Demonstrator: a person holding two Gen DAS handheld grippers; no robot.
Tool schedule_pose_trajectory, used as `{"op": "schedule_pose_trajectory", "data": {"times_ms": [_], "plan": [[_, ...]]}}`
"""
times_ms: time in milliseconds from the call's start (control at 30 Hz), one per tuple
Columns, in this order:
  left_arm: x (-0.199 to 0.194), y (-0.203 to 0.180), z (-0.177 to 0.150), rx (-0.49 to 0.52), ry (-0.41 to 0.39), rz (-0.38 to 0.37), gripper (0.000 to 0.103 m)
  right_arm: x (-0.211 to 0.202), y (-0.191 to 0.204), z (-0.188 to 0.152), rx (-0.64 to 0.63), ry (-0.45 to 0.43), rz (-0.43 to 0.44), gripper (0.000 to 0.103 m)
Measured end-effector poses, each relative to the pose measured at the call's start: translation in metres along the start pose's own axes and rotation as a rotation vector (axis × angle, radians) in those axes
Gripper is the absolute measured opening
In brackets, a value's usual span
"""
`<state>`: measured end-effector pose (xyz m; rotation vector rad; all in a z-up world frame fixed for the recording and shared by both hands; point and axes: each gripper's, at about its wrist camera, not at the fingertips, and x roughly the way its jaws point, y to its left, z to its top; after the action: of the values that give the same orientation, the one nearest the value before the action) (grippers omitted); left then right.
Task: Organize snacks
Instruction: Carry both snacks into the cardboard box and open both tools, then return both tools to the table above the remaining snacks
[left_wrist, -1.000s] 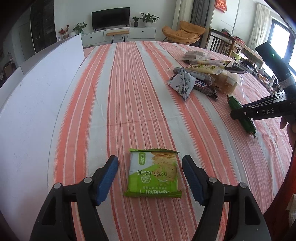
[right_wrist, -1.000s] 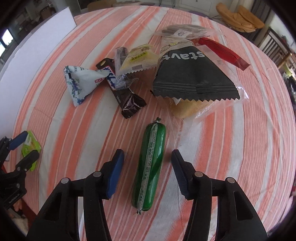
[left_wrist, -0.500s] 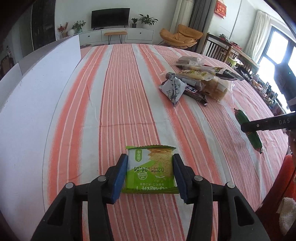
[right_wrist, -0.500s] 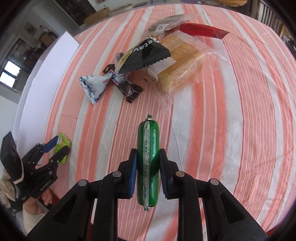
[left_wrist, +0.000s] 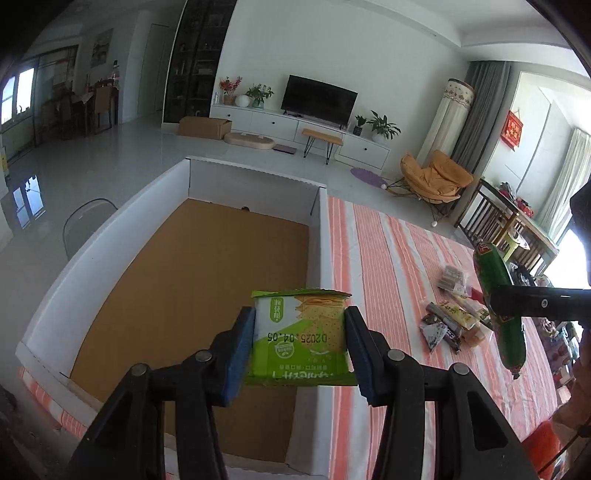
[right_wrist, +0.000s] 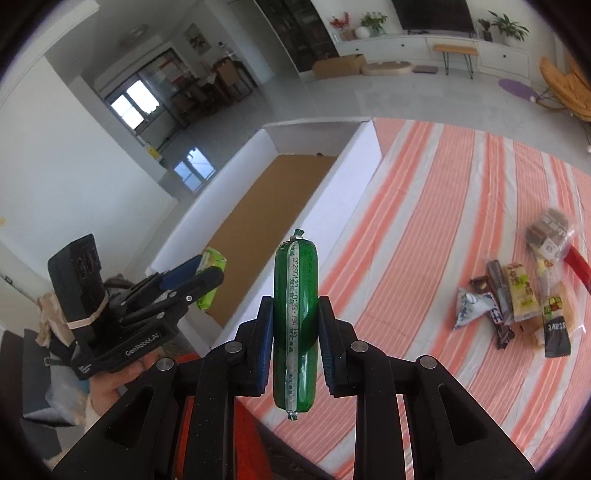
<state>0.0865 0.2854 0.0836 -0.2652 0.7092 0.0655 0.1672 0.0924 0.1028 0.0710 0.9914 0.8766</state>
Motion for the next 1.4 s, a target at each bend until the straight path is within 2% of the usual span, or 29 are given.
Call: {"op": "schedule_pose_trajectory", "data": {"times_ms": [100,167,233,267,367,467,500,600,667,733,800,867,933,1033,1167,1267,1400], "plan": [[0.007,0.04,-0.009,-0.046,0.007,0.118,0.05,0.039,0.036,0.017,-0.055,0.001,0.021,0.024],[0.016,0.061,-0.021,-0.082,0.037,0.165,0.066,0.069,0.045,0.022,-0.065,0.012,0.033,0.026],[0.02,0.073,-0.034,-0.11,0.056,0.205,0.074,0.093,0.041,0.022,-0.053,0.028,0.012,0.033],[0.019,0.075,-0.039,-0.116,0.054,0.214,0.074,0.096,0.039,0.021,-0.037,0.021,0.0,0.046],[0.009,0.069,-0.047,-0.111,0.016,0.205,0.08,0.074,0.023,0.015,-0.032,-0.056,-0.011,0.048],[0.001,0.042,-0.044,-0.068,-0.032,0.148,0.081,0.019,0.011,0.013,-0.099,-0.211,-0.115,0.05],[-0.004,0.029,-0.041,-0.05,-0.048,0.111,0.081,-0.003,0.005,0.012,-0.121,-0.277,-0.162,0.058],[-0.013,-0.021,-0.038,0.016,-0.084,-0.011,0.089,-0.069,-0.02,0.002,-0.155,-0.479,-0.331,0.071],[-0.014,-0.057,-0.042,0.079,-0.088,-0.092,0.097,-0.107,-0.043,-0.013,-0.151,-0.565,-0.437,0.075],[-0.005,-0.098,-0.045,0.14,-0.062,-0.166,0.101,-0.132,-0.073,-0.032,-0.127,-0.606,-0.553,0.078],[0.02,-0.138,-0.048,0.183,0.004,-0.226,0.101,-0.143,-0.114,-0.061,-0.079,-0.594,-0.675,0.079],[0.053,-0.168,-0.063,0.214,0.094,-0.238,0.101,-0.139,-0.162,-0.095,-0.011,-0.515,-0.78,0.079],[0.091,-0.188,-0.087,0.238,0.187,-0.215,0.101,-0.128,-0.216,-0.132,0.066,-0.379,-0.852,0.079],[0.136,-0.209,-0.119,0.259,0.282,-0.17,0.1,-0.121,-0.269,-0.187,0.146,-0.246,-0.9,0.079],[0.167,-0.221,-0.135,0.295,0.274,-0.109,0.1,-0.129,-0.314,-0.226,0.285,-0.18,-0.87,0.079],[0.175,-0.232,-0.134,0.315,0.242,-0.069,0.1,-0.136,-0.328,-0.234,0.366,-0.195,-0.829,0.079],[0.183,-0.239,-0.135,0.351,0.24,-0.014,0.102,-0.134,-0.332,-0.231,0.392,-0.2,-0.835,0.08]]}}
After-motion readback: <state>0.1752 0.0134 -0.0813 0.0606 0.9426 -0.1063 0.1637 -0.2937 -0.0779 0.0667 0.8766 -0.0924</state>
